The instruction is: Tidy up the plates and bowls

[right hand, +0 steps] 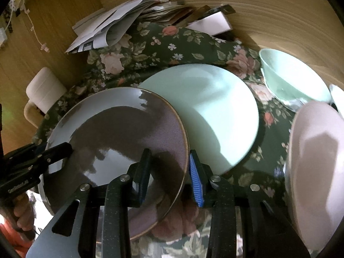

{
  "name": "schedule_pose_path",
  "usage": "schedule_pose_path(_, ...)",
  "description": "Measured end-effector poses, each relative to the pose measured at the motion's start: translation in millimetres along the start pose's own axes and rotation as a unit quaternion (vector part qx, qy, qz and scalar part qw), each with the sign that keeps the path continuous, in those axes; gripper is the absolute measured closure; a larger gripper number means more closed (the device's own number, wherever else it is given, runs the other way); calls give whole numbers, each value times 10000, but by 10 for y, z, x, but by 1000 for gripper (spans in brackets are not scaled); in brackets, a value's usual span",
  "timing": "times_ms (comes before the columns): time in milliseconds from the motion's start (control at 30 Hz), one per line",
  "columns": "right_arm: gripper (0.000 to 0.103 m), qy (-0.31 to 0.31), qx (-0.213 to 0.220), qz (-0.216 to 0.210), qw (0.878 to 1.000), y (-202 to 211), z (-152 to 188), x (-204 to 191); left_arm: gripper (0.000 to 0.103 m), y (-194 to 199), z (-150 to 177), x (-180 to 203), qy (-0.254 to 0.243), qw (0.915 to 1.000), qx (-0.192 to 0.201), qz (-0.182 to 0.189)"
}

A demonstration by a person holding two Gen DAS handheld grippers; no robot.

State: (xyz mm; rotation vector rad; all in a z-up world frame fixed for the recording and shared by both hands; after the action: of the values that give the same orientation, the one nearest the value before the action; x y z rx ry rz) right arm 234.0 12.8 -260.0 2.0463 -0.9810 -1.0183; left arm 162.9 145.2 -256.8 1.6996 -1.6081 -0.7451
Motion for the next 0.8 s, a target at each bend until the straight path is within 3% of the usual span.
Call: schedule_pose_path(800,72,-524,451,235,9973,605,317,415,69,211,74,611,-412,9984,166,353)
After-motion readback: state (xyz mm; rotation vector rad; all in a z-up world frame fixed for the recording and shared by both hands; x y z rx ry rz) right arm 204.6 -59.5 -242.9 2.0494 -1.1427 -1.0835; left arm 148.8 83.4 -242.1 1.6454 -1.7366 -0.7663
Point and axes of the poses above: each gripper's, at about its wrist camera, not at the fingertips, and y roughly against the way its jaws point, x to its right, z to its underside, the point moved 9 cm from there along -y, roughly the way its jaws point, and after that the axes turned 13 degrees about -y, right-handed, at the moved point
